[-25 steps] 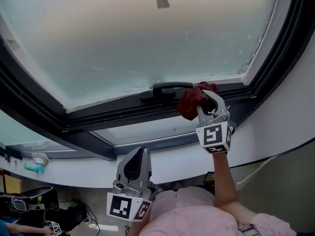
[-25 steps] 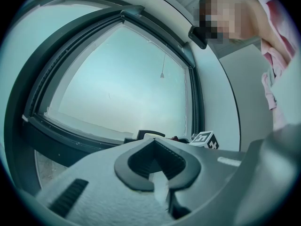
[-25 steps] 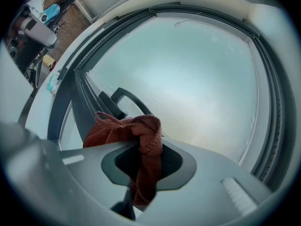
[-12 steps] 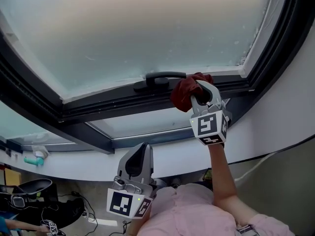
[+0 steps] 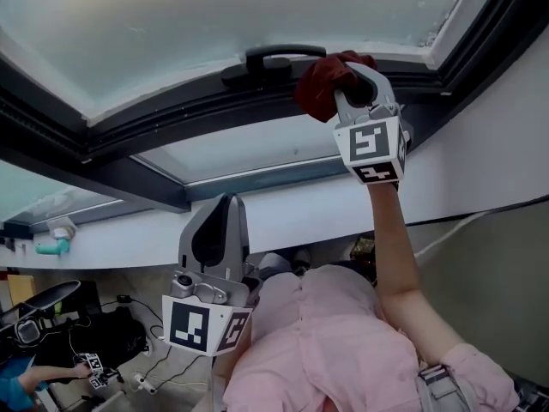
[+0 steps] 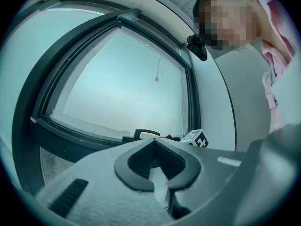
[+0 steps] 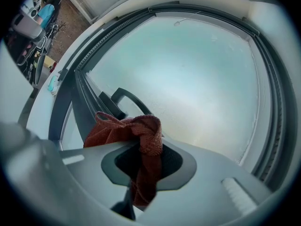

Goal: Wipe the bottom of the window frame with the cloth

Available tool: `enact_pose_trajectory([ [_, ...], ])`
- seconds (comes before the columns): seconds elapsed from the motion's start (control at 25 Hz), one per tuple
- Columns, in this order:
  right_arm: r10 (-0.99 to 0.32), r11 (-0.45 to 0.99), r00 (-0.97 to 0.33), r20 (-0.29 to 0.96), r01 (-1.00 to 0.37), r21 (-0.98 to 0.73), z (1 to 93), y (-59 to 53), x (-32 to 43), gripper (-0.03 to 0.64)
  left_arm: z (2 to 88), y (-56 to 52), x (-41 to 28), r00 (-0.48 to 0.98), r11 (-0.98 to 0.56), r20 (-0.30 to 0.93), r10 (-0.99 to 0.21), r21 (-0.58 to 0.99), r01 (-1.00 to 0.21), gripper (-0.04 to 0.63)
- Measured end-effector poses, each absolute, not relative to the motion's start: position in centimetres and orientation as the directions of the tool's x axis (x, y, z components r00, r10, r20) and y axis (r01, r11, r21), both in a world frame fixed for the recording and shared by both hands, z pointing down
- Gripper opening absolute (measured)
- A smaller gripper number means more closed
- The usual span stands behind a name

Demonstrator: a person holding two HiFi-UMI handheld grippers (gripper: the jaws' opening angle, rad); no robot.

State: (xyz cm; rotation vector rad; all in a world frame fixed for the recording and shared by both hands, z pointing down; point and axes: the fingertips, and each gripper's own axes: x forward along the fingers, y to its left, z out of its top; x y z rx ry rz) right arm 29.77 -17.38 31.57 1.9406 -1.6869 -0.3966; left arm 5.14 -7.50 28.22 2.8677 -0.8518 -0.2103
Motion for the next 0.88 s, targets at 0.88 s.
enact_pose_trajectory([
  [0.88,-0.953,-0.17,0.282,0.108,-0.797,0.579,31.6,-17.7,30.2,0.065,28.7,-9.8,-3.8,0.846,-0.845,-0.1,-0.524,0.183,-0.502,-0.002],
])
